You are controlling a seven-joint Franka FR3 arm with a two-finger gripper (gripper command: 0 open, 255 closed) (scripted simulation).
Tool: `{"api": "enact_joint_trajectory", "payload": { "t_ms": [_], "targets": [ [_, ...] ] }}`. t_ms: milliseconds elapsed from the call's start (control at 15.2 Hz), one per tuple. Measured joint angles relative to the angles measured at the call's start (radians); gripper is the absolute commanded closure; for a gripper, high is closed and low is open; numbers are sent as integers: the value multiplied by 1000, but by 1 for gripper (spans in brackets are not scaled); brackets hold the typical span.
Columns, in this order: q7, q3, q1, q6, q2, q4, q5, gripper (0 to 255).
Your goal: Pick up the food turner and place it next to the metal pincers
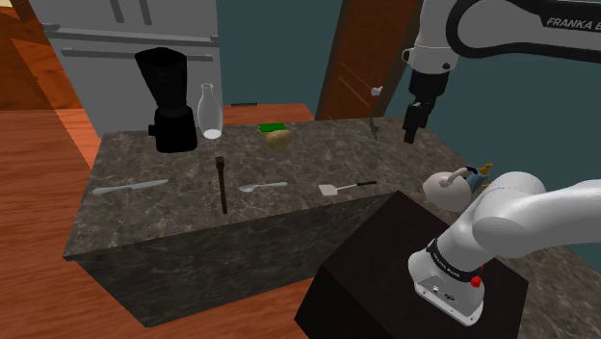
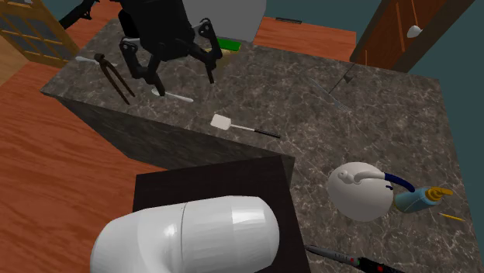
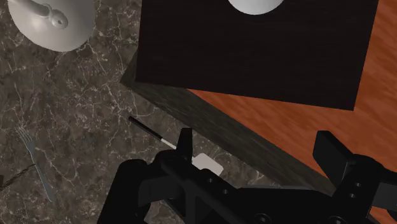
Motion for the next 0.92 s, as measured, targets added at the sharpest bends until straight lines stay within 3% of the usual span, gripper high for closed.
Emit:
{"api": "enact_joint_trajectory", "payload": {
  "t_ms": [264, 924],
  "targets": [
    [-77, -41, 3, 71, -6, -65, -37, 0],
    [-403, -223, 11, 479, 118, -278, -190, 0]
  ]
}}
